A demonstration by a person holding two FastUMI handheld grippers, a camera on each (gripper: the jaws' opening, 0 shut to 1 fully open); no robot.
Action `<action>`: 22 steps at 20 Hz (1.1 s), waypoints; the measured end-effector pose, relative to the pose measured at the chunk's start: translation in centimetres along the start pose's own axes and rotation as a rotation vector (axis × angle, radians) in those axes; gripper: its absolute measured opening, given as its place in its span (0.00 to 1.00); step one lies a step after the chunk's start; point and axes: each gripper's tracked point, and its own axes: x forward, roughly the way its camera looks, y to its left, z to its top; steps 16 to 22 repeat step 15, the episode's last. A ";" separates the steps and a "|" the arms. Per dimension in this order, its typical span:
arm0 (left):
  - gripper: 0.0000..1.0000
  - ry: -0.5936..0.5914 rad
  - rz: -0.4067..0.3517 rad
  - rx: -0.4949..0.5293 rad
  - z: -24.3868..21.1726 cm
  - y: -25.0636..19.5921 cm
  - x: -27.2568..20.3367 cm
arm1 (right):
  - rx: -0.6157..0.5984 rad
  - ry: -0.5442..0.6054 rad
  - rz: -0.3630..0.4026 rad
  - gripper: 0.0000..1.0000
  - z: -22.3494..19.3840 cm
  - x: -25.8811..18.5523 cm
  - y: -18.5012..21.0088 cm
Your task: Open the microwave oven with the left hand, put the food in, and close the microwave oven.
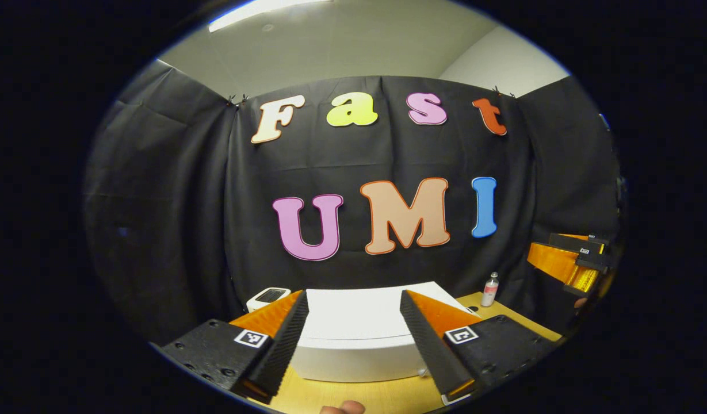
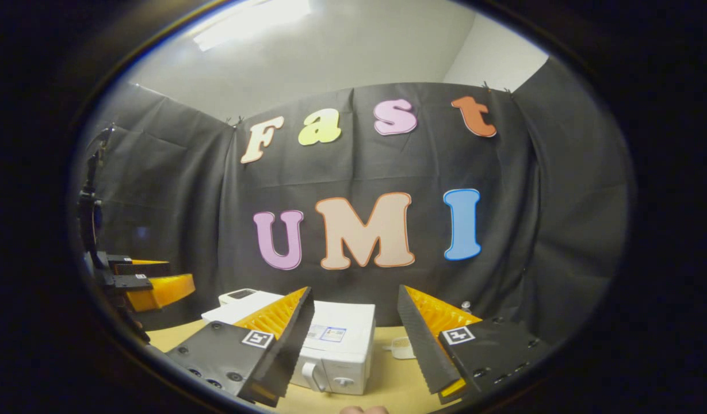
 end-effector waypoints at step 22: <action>0.97 0.048 0.004 -0.016 -1.8 0.5 1.1 | -0.003 0.024 0.001 0.84 -1.1 1.2 0.0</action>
